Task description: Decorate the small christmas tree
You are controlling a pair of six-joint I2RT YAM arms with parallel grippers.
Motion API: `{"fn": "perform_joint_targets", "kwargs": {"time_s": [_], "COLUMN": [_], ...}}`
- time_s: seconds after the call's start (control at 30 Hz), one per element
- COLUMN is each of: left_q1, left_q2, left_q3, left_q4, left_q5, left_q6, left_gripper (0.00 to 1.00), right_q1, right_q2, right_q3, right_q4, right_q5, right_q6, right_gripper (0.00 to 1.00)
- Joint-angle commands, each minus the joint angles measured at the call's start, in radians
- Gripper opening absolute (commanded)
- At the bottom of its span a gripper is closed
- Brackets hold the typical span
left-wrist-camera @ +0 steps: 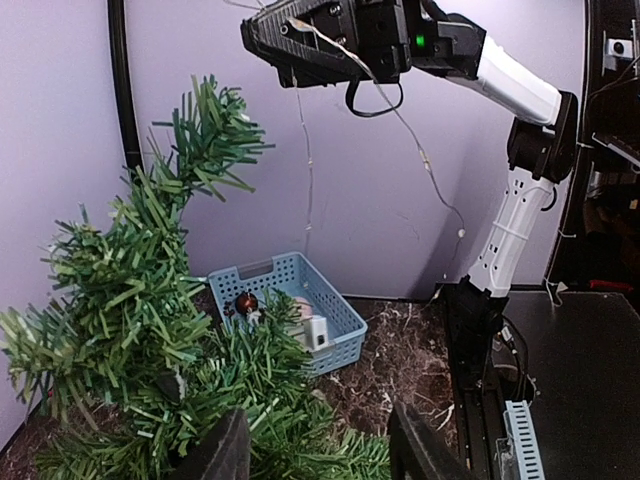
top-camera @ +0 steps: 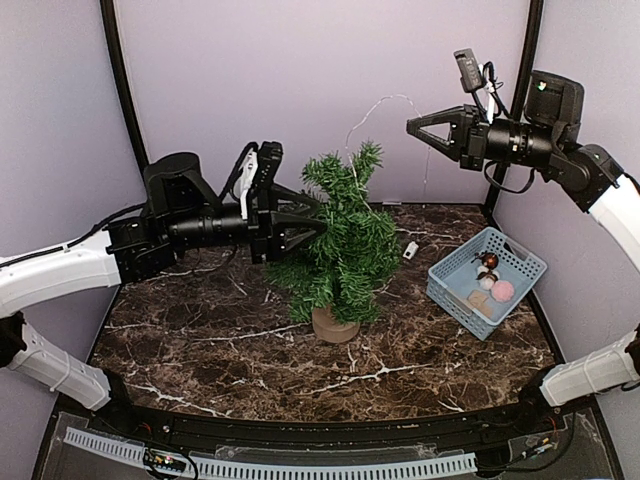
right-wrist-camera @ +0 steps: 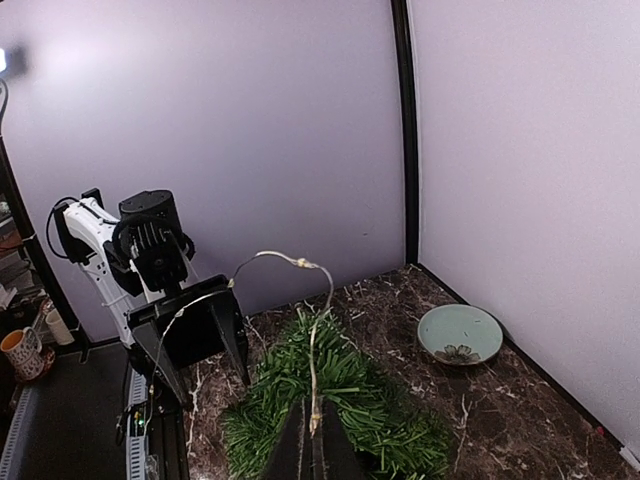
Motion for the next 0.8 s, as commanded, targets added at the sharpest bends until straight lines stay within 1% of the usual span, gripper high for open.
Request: {"fn": "perform_joint_targets", "kwargs": {"time_s": [0.0,0.13,0.23,0.37,0.43,0.47,0.5,0.53,0.57,0.6,0.77], "left_q1": [-0.015,-0.021,-0.024,-0.026,-0.026,-0.026,-0.026,-0.027,-0.026,-0.027,-0.026], "left_q2": [0.027,0.05,0.059,0.073,0.08,0.082,0.083,0.083,0.08,0.076,0.029], "left_q3": [0.055,0.073,0.081,0.098,0.107,0.11,0.111,0.113,0.113,0.111,0.088], "left_q4": [-0.05,-0.047,-0.032,-0.033,-0.037,-0.035,-0.033,-0.029,-0.026,-0.016,0.022], "left_q5": [0.005,0.022,0.041,0.055,0.06,0.064,0.067,0.069,0.074,0.074,0.042], "left_q6": [0.042,0.037,0.031,0.026,0.026,0.026,0.026,0.024,0.022,0.017,0.002], "left_gripper": [0.48,0.45,0.36,0.32,0.26,0.2,0.17,0.1,0.07,0.01,0.0], "right_q1": [0.006,0.006,0.006,0.007,0.006,0.006,0.007,0.006,0.006,0.006,0.007], "right_q2": [-0.011,-0.014,-0.015,-0.014,-0.01,-0.009,-0.008,-0.008,-0.01,-0.013,-0.027], "right_q3": [0.019,0.016,0.012,0.007,0.01,0.012,0.014,0.014,0.015,0.011,0.005], "right_q4": [0.013,0.014,0.013,0.018,0.015,0.013,0.013,0.012,0.011,0.014,0.009], "right_q5": [-0.005,-0.003,-0.003,-0.005,-0.005,-0.005,-0.005,-0.006,-0.006,-0.005,0.005], "right_q6": [-0.013,-0.016,-0.018,-0.019,-0.02,-0.02,-0.021,-0.02,-0.019,-0.018,-0.019], "right_gripper": [0.0,0.0,0.0,0.0,0.0,0.0,0.0,0.0,0.0,0.0,0.0]}}
